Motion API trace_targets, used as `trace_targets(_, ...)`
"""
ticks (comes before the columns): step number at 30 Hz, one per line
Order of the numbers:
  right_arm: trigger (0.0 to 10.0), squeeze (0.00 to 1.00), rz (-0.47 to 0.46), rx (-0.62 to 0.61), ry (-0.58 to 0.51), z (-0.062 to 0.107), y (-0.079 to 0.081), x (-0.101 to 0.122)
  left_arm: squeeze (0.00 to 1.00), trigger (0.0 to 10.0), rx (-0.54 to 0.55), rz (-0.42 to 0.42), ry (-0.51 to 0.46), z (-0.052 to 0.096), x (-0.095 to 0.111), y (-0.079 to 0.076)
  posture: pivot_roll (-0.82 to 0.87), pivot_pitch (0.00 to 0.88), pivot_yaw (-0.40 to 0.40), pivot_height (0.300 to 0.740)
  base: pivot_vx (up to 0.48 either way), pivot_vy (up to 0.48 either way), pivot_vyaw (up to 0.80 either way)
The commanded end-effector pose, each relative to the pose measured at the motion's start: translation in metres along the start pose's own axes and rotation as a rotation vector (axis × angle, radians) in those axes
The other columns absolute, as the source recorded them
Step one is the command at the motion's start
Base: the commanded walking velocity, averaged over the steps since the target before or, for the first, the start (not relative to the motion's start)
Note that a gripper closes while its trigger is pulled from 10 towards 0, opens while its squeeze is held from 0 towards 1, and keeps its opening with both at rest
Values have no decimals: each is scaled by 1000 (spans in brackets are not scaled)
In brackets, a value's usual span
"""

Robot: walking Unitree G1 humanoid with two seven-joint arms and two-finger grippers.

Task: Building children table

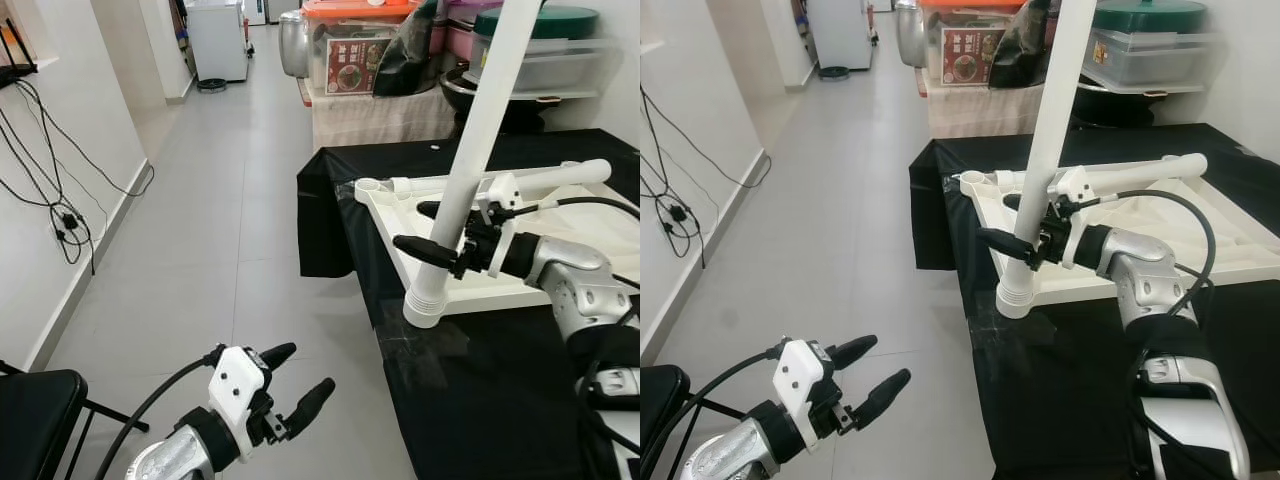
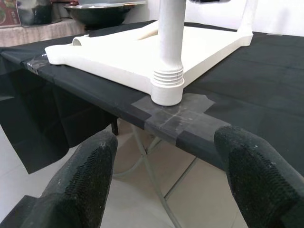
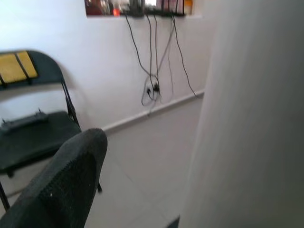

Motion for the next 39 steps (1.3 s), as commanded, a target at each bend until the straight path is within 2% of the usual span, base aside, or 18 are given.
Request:
trace_targets(1,10000,0,-10,87,28,-13,9,-7,0,10000,5,-13,18,3,0,-1,121,77,2,740,0,0,0)
trace_targets(7,10000,0,-44,77,28,-16,7,-19,0,10000,38,-27,13,10,7,0,140,114,8,740,0,0,0)
trace_targets(8,4000,0,-47,66,26,-16,6,-19,0,10000,41,-29,13,11,7,-1,142,120,9,740,0,0,0)
trace_targets(9,4000,0,-47,66,26,-16,6,-19,0,10000,41,-29,13,11,7,-1,142,120,9,740,0,0,0)
trace_targets(10,0,0,-44,41,30,-13,4,-21,0,10000,50,-34,13,13,9,-1,148,132,5,740,0,0,0)
trace_targets(24,0,0,-38,-53,30,11,-4,-33,0,10000,94,-48,10,14,11,1,140,127,-4,740,0,0,0)
trace_targets(27,0,0,-48,-143,22,14,1,-42,0,10000,92,-50,10,14,10,1,129,118,-15,740,0,0,0)
trace_targets(29,0,0,-113,-286,21,15,11,-57,0,10000,91,-54,12,14,9,1,122,117,-20,740,0,0,0)
trace_targets(30,0,0,-113,-286,21,15,11,-57,0,10000,91,-54,12,14,9,1,122,117,-20,740,0,0,0)
trace_targets(31,0,0,-121,-593,62,19,15,-74,0,10000,95,-55,17,15,7,3,112,111,-9,740,0,0,0)
trace_targets(32,0,0,-113,-829,94,29,18,-84,0,10000,98,-56,20,15,7,4,112,111,-9,740,0,0,0)
trace_targets(33,0,0,-100,-986,116,38,20,-89,0,10000,100,-56,22,16,6,5,112,111,-9,740,0,0,0)
trace_targets(34,0,0,-98,-991,137,38,44,-95,0,10000,106,-57,22,15,5,8,99,111,-1,740,0,0,0)
trace_targets(35,0,0,-98,-991,137,38,44,-95,0,10000,106,-57,22,15,5,8,99,111,-1,740,0,0,0)
trace_targets(36,0,0,-130,-924,125,29,65,-95,0,10000,110,-57,23,14,4,10,85,97,0,740,0,0,0)
trace_targets(37,0,0,-130,-924,125,29,65,-95,0,10000,110,-57,23,14,4,10,85,97,0,740,0,0,0)
trace_targets(38,0,0,-155,-879,112,23,79,-93,0,10000,113,-58,23,14,4,11,85,97,0,740,0,0,0)
trace_targets(39,0,0,-155,-879,112,23,79,-93,0,10000,113,-58,23,14,4,11,85,97,0,740,0,0,0)
Point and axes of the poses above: a point about 5 cm out from each wrist's last joint towards the gripper, its own z axis pointing back from the gripper into the wrist, its own x axis along the axis of the wrist's last joint, y = z × x, the point moved 2 cm from there along -z, pointing out of the wrist towards the gripper, and after that the axes turned 3 degrees about -z, right-handed, at the moved point
